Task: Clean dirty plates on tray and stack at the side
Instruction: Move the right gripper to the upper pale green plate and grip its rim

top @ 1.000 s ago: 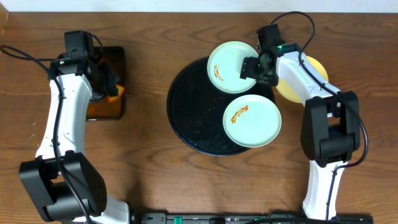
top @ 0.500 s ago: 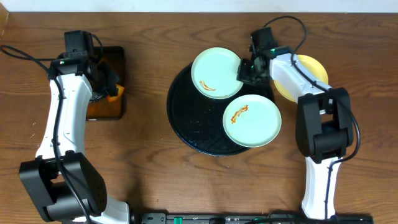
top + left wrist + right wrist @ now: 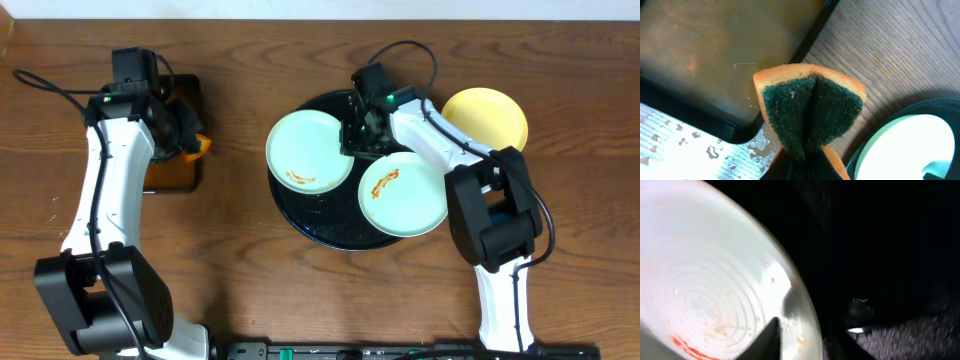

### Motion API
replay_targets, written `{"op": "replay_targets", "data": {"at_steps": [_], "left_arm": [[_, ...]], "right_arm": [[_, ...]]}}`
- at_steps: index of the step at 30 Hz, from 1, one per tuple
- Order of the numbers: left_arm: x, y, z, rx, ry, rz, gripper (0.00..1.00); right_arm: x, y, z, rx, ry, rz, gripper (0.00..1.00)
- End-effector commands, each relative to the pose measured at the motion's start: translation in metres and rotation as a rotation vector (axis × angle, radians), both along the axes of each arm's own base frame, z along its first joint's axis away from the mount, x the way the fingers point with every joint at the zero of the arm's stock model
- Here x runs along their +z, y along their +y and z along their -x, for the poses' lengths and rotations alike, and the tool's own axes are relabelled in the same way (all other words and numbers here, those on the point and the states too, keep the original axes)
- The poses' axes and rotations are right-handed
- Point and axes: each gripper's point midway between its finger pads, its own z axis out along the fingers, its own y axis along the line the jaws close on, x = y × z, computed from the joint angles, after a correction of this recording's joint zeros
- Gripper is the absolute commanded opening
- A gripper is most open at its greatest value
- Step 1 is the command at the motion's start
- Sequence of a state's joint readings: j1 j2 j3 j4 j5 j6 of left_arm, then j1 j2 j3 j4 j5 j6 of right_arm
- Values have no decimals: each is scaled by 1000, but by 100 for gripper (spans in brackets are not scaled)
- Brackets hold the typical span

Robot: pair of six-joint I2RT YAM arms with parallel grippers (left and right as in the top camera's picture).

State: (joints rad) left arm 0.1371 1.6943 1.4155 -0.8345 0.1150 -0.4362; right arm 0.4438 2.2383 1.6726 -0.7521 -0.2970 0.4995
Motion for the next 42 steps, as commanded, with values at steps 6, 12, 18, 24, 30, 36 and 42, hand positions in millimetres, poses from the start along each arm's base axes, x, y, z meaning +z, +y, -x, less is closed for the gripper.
{"op": "replay_targets", "data": {"at_steps": [6, 12, 18, 24, 30, 36, 42], "left_arm": [[-3, -3, -2, -31, -1, 2, 8], [-3, -3, -2, -31, -1, 2, 8], [-3, -3, -2, -31, 0, 2, 8], [-3, -3, -2, -31, 0, 2, 8], [-10, -4, -2, -32, 17, 5, 8], [-12, -3, -2, -31, 24, 6, 8], [-12, -4, -2, -31, 24, 6, 8]], "right_arm": [[74, -9, -41, 305, -321, 21, 76], [80, 13, -62, 606, -564, 62, 99], [57, 32, -65, 668, -589, 63, 95], [27, 32, -56, 688, -516, 54, 87], [4, 36, -43, 744, -462, 57, 73], [-3, 26, -42, 736, -433, 116, 27], [-11, 10, -35, 606, -331, 168, 1]]}}
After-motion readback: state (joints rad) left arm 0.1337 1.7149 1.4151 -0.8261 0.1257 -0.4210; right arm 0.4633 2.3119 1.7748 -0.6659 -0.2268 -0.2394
